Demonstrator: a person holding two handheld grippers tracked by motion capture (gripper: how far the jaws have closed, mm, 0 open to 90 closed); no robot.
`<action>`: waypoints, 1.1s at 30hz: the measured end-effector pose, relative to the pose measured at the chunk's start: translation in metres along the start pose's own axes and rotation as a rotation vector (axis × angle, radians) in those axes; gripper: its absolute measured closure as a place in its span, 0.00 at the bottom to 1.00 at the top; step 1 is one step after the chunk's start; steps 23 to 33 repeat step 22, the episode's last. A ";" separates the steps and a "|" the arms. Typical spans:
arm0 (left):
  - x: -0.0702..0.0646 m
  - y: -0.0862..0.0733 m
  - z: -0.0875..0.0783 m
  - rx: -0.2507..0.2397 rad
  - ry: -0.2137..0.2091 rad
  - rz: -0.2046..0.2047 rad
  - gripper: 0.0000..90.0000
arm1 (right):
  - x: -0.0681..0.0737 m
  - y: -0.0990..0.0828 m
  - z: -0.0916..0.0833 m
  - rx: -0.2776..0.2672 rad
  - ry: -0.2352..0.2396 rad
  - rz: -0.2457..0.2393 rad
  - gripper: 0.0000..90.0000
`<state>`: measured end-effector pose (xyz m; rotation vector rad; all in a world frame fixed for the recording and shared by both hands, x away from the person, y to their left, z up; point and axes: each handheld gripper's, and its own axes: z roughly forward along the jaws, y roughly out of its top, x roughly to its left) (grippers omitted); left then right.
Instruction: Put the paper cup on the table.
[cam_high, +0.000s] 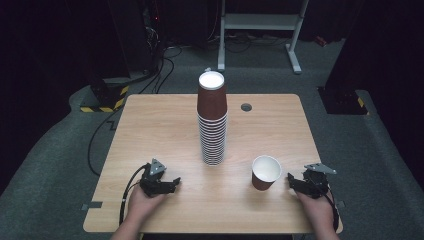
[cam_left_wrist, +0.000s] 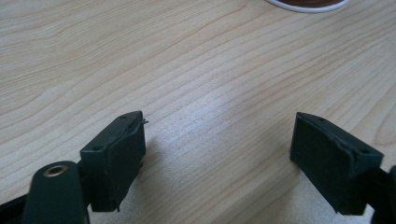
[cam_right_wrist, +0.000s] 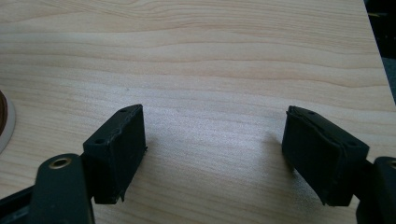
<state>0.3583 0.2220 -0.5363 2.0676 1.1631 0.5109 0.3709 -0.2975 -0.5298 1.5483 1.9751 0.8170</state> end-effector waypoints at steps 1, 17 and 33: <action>0.000 0.000 0.000 0.001 0.003 0.000 0.20 | 0.000 0.000 0.000 0.002 0.000 0.003 0.23; 0.000 0.000 0.000 -0.004 0.039 -0.024 0.22 | 0.000 0.000 0.000 0.002 -0.001 0.003 0.24; 0.000 0.000 0.000 -0.003 0.030 -0.023 0.23 | 0.000 0.000 0.000 0.000 -0.004 0.005 0.24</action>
